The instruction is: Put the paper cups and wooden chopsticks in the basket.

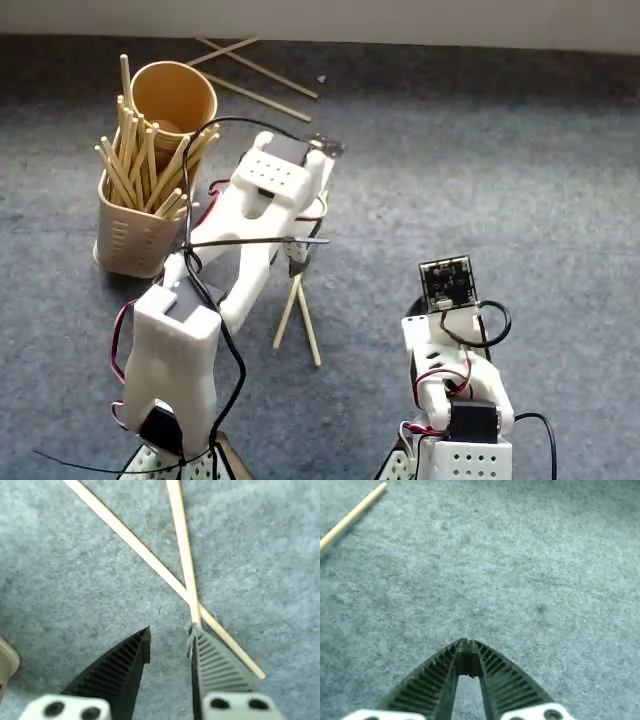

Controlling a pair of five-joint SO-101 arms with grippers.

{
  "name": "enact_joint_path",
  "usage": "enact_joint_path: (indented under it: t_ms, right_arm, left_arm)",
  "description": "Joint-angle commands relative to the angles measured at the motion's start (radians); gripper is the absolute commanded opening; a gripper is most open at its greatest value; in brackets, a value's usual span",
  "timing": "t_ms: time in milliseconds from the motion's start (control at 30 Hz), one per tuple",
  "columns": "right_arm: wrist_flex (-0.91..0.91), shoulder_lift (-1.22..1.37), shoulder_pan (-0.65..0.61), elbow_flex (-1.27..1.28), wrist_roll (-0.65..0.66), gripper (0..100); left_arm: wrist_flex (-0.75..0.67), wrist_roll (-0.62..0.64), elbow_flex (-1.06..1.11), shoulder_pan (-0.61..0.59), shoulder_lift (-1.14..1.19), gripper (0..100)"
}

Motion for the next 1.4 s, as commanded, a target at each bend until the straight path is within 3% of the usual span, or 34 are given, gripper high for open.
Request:
enact_joint_path:
  t_ms: [0,200,600,833,1000,1367]
  right_arm:
    - [-0.025,-0.016,0.005,0.053,-0.009,2.0]
    - [-0.025,-0.016,0.005,0.053,-0.009,2.0]
    - [-0.025,-0.016,0.005,0.054,-0.009,2.0]
    - [-0.082,-0.016,0.005,0.101,-0.005,2.0]
    - [-0.091,-0.016,0.005,0.108,-0.005,2.0]
    - [-0.087,-0.016,0.007,0.108,-0.006,2.0]
  left_arm:
    - [0.0,-0.005,-0.084,-0.018,0.048,17]
    - [0.009,-0.005,-0.213,-0.022,0.197,17]
    - [0.044,0.054,-0.297,-0.019,0.202,18]
    - [0.052,0.066,-0.294,-0.004,0.186,29]
    - [0.074,0.066,-0.289,0.012,0.153,30]
    - [-0.091,0.066,-0.228,0.004,0.346,30]
